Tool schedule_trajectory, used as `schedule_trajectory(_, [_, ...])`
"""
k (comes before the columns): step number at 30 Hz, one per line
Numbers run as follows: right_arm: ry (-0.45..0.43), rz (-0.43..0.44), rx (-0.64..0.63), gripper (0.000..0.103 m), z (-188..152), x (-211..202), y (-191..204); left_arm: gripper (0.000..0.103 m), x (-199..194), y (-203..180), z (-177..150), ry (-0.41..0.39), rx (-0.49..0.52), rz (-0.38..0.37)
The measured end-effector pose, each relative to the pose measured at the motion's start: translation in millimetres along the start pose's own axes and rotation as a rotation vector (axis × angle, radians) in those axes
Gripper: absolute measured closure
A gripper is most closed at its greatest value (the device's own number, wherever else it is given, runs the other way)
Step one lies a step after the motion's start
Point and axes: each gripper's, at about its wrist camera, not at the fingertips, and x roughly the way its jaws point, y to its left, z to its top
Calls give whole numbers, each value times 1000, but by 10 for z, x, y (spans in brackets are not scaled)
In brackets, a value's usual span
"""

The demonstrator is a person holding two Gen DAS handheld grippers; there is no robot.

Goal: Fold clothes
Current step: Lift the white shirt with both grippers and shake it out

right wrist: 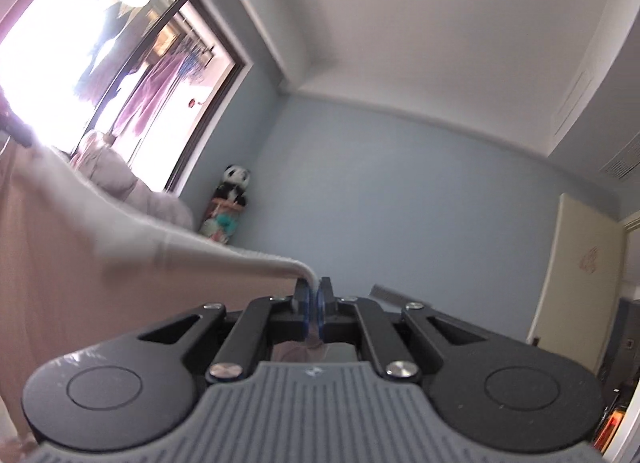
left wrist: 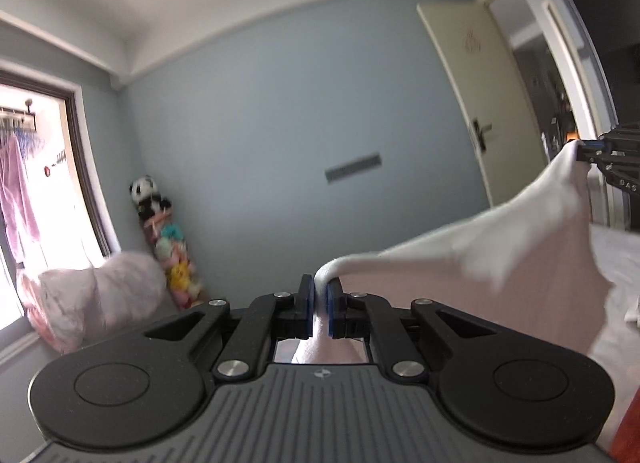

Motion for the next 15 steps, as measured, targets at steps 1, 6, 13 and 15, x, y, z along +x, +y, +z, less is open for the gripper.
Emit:
schedule_trajectory(1, [-11,-21,-6,99,80,-71,-46,99,4,-21,39,-19,-2,-4])
schedule_trajectory(6, [-26,-79,-28,99,294,-446,-244,99,-101,-112,179,-72,10,-52])
schedule_trajectory(13, [-46,-129,-26,98,436,-1095,-538,99,-487,-352,246,-168,47,-115])
schedule_trajectory(15, [-47,-129,-35,98,436,-1184,-562,99,-528,-405,268,-181,57,-119])
